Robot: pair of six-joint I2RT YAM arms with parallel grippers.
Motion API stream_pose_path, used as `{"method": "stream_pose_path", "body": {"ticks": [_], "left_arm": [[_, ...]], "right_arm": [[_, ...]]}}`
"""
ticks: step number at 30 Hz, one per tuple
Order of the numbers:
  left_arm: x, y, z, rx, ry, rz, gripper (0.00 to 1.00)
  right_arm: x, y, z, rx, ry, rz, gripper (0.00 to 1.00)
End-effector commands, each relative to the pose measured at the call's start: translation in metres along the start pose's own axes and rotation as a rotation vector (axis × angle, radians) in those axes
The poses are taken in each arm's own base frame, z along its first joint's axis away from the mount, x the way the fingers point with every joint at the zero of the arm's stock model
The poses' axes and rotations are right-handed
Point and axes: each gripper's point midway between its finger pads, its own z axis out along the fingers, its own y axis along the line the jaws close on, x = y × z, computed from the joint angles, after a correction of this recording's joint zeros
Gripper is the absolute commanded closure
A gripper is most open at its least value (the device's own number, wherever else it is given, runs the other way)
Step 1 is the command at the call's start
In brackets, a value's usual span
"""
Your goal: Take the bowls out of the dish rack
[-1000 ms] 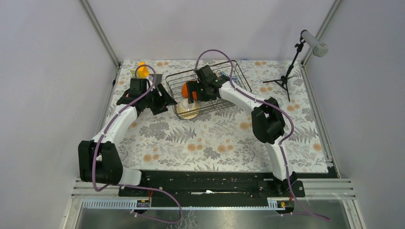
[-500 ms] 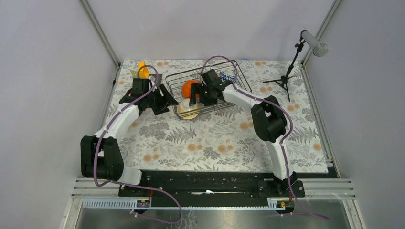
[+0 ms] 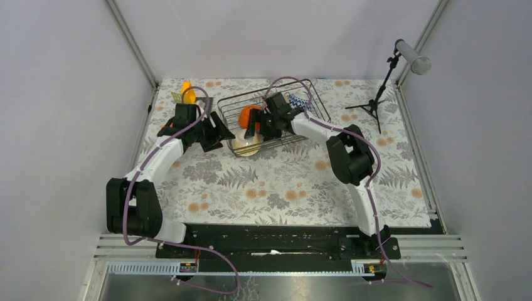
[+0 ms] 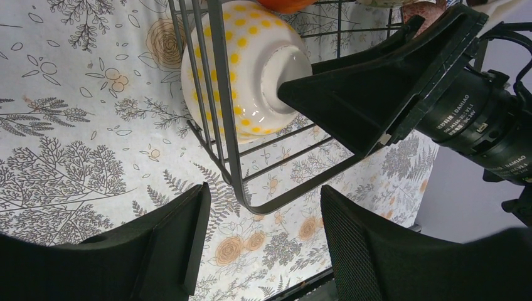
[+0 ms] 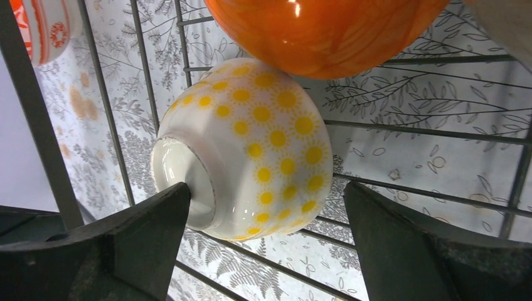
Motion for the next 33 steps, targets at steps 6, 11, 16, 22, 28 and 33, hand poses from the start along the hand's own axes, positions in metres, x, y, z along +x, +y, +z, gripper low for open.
{"method": "stream_pose_path", "body": {"ticks": [6, 11, 16, 22, 28, 33], "left_arm": [[-0.002, -0.002, -0.004, 0.004, -0.015, 0.036, 0.31], [0.001, 0.001, -0.004, -0.008, -0.009, 0.036, 0.3], [-0.004, 0.004, -0.007, -0.04, -0.026, 0.051, 0.3], [-0.006, 0.004, -0.006, -0.042, -0.028, 0.051, 0.3], [-0.008, 0.002, -0.008, -0.038, -0.04, 0.045, 0.3], [-0.009, 0.0, -0.009, -0.029, -0.049, 0.04, 0.3]], "right_arm": [[-0.005, -0.009, 0.012, -0.048, -0.005, 0.076, 0.0], [-0.003, -0.009, 0.016, -0.094, 0.01, 0.14, 0.0], [-0.003, -0.004, 0.017, -0.141, 0.006, 0.189, 0.01], [-0.008, 0.002, 0.014, -0.194, 0.01, 0.252, 0.09], [-0.032, 0.018, -0.003, -0.236, -0.061, 0.219, 0.2], [-0.042, 0.023, -0.018, -0.216, -0.09, 0.18, 0.24]]}}
